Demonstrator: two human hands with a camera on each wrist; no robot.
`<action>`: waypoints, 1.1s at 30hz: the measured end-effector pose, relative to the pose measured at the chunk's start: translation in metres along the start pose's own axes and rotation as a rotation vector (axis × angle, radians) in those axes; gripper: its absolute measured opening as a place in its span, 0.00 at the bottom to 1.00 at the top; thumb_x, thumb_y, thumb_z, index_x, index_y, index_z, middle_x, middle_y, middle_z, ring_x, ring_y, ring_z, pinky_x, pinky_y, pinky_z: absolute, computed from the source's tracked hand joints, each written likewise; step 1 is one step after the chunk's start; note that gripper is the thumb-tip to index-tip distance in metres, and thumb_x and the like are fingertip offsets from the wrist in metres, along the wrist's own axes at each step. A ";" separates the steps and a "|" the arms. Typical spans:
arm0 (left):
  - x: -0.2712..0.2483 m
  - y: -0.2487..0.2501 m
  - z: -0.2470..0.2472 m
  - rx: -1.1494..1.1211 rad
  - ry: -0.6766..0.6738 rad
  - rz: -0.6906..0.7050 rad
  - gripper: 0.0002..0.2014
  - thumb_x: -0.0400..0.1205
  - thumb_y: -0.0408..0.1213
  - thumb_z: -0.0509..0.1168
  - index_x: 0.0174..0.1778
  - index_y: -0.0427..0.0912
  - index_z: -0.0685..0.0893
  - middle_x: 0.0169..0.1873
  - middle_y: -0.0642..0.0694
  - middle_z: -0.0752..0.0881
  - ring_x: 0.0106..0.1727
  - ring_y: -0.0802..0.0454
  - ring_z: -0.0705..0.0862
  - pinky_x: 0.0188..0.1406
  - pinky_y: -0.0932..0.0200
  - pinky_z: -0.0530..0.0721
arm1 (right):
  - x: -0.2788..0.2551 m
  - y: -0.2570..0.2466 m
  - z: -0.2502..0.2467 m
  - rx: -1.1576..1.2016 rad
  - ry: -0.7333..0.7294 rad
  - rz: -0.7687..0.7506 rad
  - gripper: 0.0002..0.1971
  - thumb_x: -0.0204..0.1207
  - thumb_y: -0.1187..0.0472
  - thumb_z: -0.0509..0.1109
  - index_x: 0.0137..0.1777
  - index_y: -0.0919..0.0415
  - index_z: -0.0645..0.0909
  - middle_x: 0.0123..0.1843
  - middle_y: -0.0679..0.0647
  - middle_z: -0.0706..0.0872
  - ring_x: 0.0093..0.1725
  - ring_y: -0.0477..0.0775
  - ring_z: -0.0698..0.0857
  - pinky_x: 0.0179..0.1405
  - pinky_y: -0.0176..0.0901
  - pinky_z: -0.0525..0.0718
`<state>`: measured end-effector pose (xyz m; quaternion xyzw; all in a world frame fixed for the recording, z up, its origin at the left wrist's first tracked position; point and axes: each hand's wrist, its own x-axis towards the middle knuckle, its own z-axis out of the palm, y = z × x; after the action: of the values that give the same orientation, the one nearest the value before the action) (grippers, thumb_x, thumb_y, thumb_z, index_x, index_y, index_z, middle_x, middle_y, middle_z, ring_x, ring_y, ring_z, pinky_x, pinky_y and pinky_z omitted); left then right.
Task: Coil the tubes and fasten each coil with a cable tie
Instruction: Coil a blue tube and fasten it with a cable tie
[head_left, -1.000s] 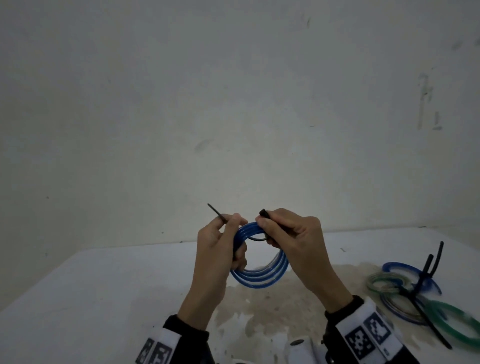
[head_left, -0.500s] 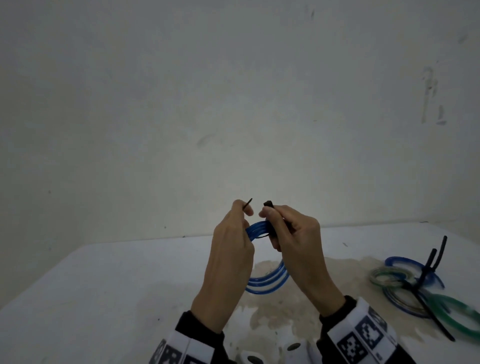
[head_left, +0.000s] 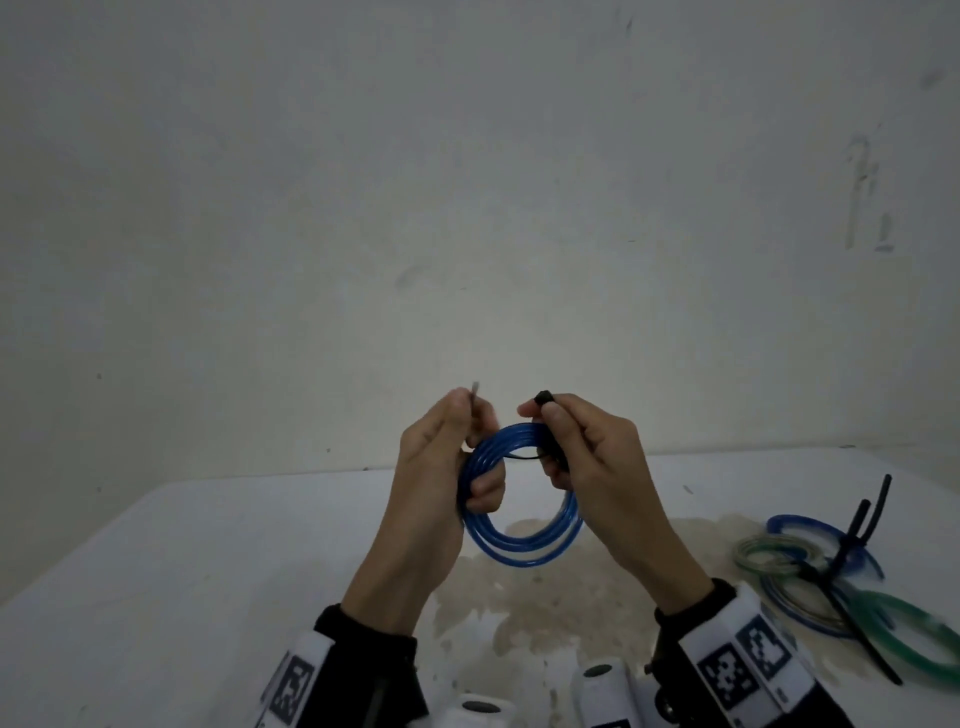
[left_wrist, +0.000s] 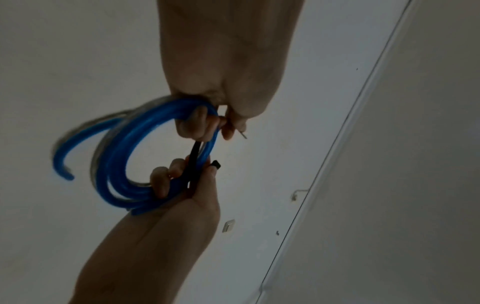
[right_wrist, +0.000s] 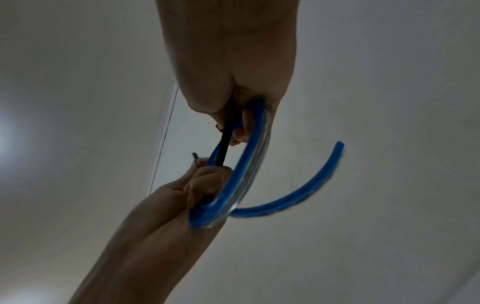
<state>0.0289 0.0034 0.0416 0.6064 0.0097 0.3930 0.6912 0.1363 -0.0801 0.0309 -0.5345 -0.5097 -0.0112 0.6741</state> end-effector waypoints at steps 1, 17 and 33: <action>0.000 0.000 -0.002 0.032 0.020 0.023 0.16 0.86 0.41 0.52 0.36 0.35 0.72 0.21 0.48 0.68 0.17 0.56 0.62 0.16 0.65 0.59 | -0.001 -0.002 0.001 0.007 -0.023 0.018 0.12 0.84 0.64 0.56 0.47 0.61 0.82 0.28 0.52 0.77 0.27 0.43 0.74 0.26 0.33 0.73; -0.006 0.007 0.000 0.181 -0.076 -0.001 0.16 0.85 0.39 0.55 0.31 0.40 0.65 0.20 0.47 0.63 0.17 0.55 0.57 0.17 0.64 0.55 | -0.007 -0.015 0.009 0.099 0.037 -0.164 0.08 0.77 0.64 0.65 0.49 0.63 0.86 0.34 0.51 0.84 0.30 0.46 0.79 0.29 0.33 0.78; -0.005 0.010 -0.003 0.183 -0.062 -0.091 0.17 0.84 0.40 0.56 0.29 0.41 0.65 0.20 0.45 0.62 0.16 0.55 0.57 0.20 0.59 0.52 | -0.005 -0.008 0.006 -0.023 -0.070 -0.182 0.07 0.78 0.65 0.66 0.51 0.58 0.85 0.35 0.48 0.82 0.29 0.46 0.78 0.29 0.30 0.76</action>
<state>0.0186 0.0028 0.0474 0.6780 0.0517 0.3398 0.6498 0.1252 -0.0818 0.0329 -0.4938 -0.5792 -0.0593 0.6458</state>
